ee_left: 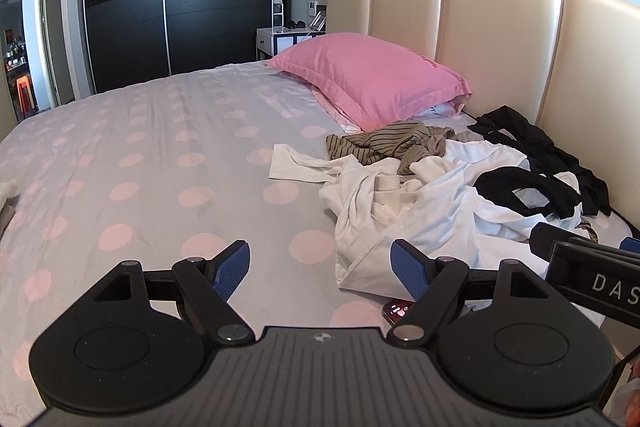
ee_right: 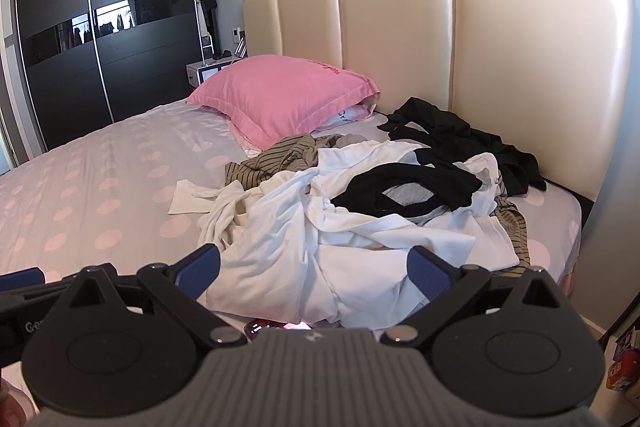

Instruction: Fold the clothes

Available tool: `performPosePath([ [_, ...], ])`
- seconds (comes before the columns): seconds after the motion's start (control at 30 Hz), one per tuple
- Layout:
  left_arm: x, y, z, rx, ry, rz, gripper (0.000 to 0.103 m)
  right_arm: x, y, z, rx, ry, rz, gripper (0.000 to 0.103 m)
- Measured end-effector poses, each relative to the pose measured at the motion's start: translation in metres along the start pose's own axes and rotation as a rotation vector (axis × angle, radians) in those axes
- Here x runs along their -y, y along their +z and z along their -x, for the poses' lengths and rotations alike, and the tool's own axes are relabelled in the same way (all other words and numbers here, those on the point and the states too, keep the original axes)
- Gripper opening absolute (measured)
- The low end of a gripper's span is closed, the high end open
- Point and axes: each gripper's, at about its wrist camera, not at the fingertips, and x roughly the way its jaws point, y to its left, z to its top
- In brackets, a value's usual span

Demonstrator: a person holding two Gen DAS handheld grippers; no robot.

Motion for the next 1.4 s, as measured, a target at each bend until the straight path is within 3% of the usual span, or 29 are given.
performPosePath([
  [1.4, 0.011, -0.003, -0.009, -0.025, -0.025, -0.002, 0.077, 0.005, 0.0, 0.005, 0.016, 0.012, -0.015, 0.101],
])
